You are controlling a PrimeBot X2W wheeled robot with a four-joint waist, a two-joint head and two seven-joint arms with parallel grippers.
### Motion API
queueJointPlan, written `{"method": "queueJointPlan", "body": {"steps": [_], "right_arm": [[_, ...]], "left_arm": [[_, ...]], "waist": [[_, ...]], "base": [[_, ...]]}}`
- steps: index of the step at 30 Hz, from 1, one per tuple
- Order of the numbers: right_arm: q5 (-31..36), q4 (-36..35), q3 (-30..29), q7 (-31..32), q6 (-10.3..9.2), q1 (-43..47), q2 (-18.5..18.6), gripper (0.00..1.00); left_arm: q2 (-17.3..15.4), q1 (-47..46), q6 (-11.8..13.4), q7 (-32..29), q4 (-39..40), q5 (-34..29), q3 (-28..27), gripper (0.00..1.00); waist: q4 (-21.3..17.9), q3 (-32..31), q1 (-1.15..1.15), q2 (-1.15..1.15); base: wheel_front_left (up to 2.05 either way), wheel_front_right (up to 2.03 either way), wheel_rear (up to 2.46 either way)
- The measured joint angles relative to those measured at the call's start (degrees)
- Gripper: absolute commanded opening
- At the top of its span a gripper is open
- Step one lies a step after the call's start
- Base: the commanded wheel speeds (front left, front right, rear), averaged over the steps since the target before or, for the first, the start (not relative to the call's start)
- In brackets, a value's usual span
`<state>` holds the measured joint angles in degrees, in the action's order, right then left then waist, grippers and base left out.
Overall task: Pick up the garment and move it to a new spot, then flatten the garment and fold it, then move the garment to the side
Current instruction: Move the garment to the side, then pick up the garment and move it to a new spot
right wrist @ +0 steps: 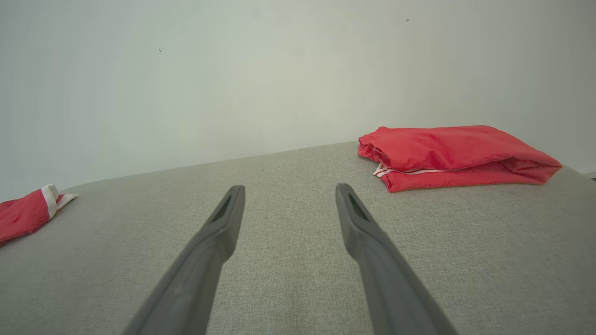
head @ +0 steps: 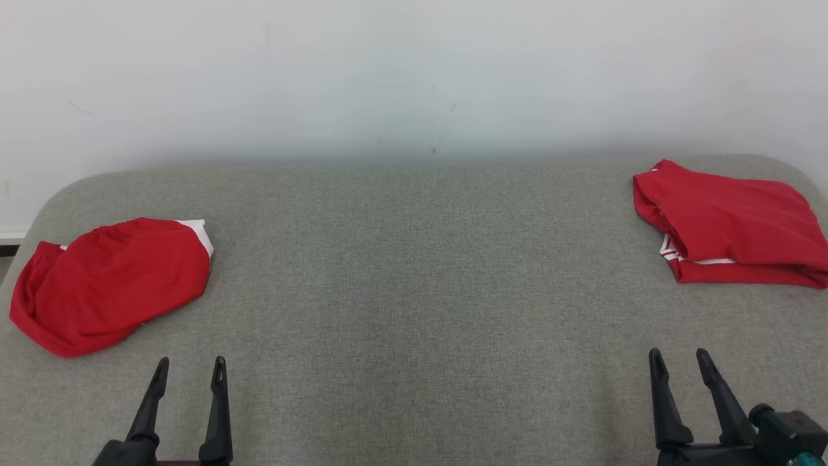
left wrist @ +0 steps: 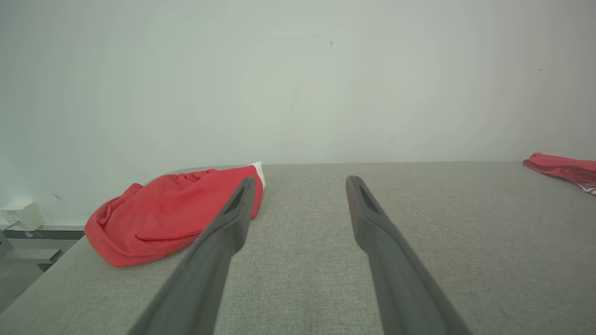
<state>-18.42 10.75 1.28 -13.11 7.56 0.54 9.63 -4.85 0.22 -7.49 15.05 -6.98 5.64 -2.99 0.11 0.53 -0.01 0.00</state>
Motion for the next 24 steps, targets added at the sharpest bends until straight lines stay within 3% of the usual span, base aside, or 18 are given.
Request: {"method": "queueJointPlan", "body": {"steps": [15,24], "right_arm": [[1.59,-1.01,0.03,-0.27,0.00,3.52,-4.44,1.00],[3.13,0.14,0.09,-0.53,0.00,3.49,-5.02,1.00]], "left_arm": [[-0.42,1.70,-0.01,0.00,-1.46,1.58,1.63,1.00],[-1.53,2.32,-0.01,0.00,-1.36,3.16,2.31,1.00]], "waist": [[0.65,-1.79,0.00,0.00],[1.25,-2.22,0.00,0.00]], "base": [[0.00,0.00,0.00],[0.00,0.00,0.00]]}}
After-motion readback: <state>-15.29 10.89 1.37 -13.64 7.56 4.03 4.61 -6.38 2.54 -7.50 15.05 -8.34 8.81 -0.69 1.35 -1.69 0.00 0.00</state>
